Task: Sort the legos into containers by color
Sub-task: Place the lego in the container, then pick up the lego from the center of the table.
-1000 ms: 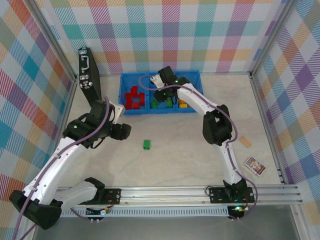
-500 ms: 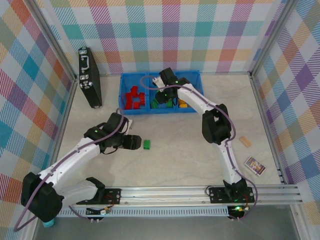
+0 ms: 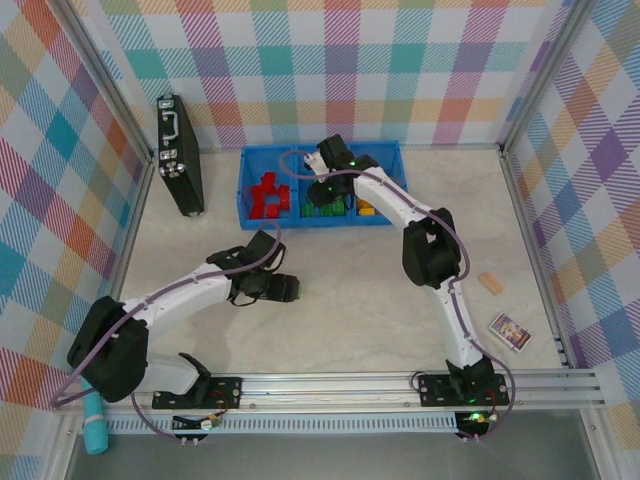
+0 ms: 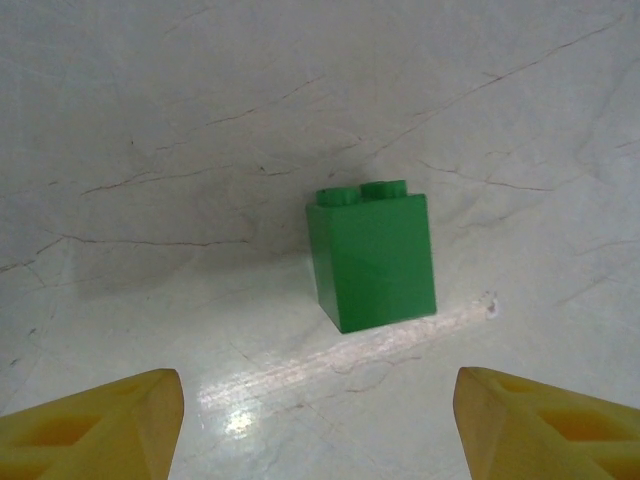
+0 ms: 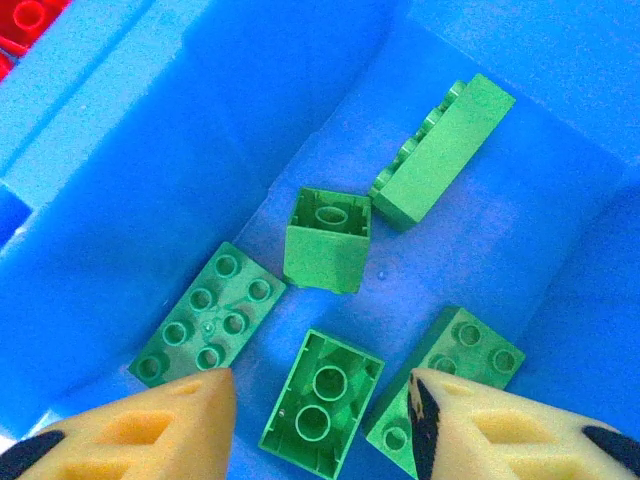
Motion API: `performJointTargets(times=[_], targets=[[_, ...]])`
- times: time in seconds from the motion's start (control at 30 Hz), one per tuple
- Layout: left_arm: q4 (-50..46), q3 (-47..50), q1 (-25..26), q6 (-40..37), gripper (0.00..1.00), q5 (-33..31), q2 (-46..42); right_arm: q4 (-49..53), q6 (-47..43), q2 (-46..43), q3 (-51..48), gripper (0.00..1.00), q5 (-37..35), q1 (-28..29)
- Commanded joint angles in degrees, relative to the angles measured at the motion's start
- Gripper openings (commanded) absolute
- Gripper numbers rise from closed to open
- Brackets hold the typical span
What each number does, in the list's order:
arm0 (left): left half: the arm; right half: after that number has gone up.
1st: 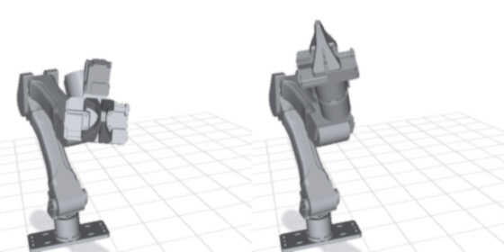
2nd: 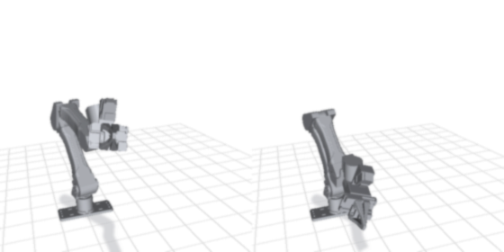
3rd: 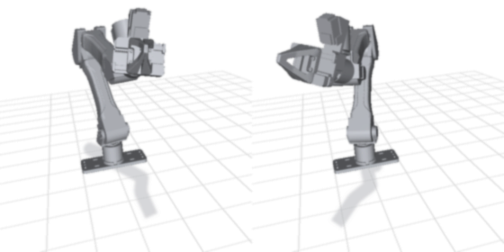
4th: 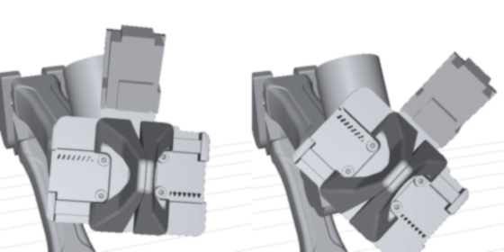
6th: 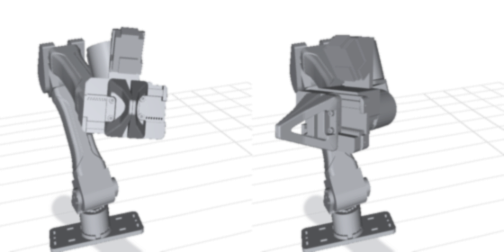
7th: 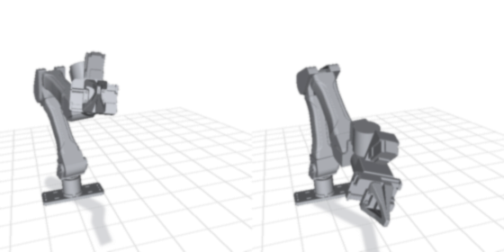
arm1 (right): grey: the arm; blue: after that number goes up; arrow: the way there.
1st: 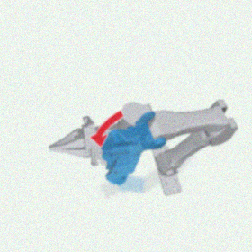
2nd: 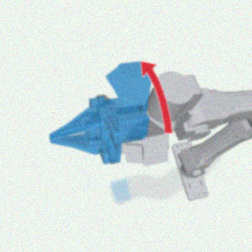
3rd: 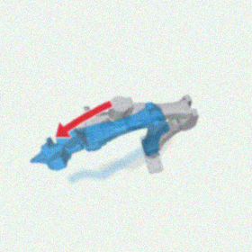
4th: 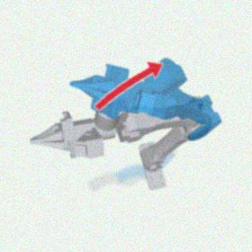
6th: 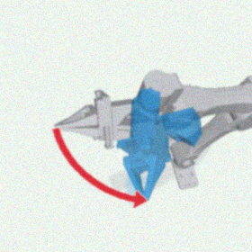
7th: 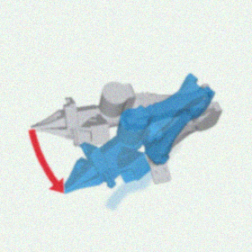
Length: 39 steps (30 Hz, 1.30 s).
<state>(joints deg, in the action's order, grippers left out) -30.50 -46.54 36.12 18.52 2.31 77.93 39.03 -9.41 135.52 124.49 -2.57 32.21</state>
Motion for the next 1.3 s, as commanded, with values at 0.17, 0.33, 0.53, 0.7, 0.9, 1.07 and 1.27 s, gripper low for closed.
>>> performJointTargets(times=[0.17,0.33,0.53,0.7,0.9,1.07,1.27], targets=[[5.5,-2.1,1.3,1.5,0.7,-1.5,7.4,-2.3,0.1,-7.7,-2.6,0.51,1.0,-0.2],[6.5,-4.0,2.2,2.0,0.66,-1.8,11.7,-2.7,-1.1,-10.9,-4.5,0.52,0.5,-0.2],[6.3,-5.8,2.5,1.9,0.62,-0.6,15.2,-2.7,-2.3,-13.4,-5.6,0.52,-0.4,-0.2],[7.0,-6.6,2.9,1.9,0.61,1.0,15.9,-3.3,-2.5,-14.2,-6.4,0.53,-0.4,-0.2],[7.3,-7.7,2.9,2.3,0.62,3.0,13.7,-3.8,-2.6,-14.2,-7.5,0.53,-0.4,-0.3],[5.5,-9.4,3.0,2.0,0.62,1.9,13.2,-5.0,-2.5,-15.2,-9.3,0.53,-0.4,-0.5],[5.4,-10.4,3.0,3.2,0.62,1.8,15.5,-5.4,-2.9,-16.9,-11.1,0.54,-0.7,-0.7]])
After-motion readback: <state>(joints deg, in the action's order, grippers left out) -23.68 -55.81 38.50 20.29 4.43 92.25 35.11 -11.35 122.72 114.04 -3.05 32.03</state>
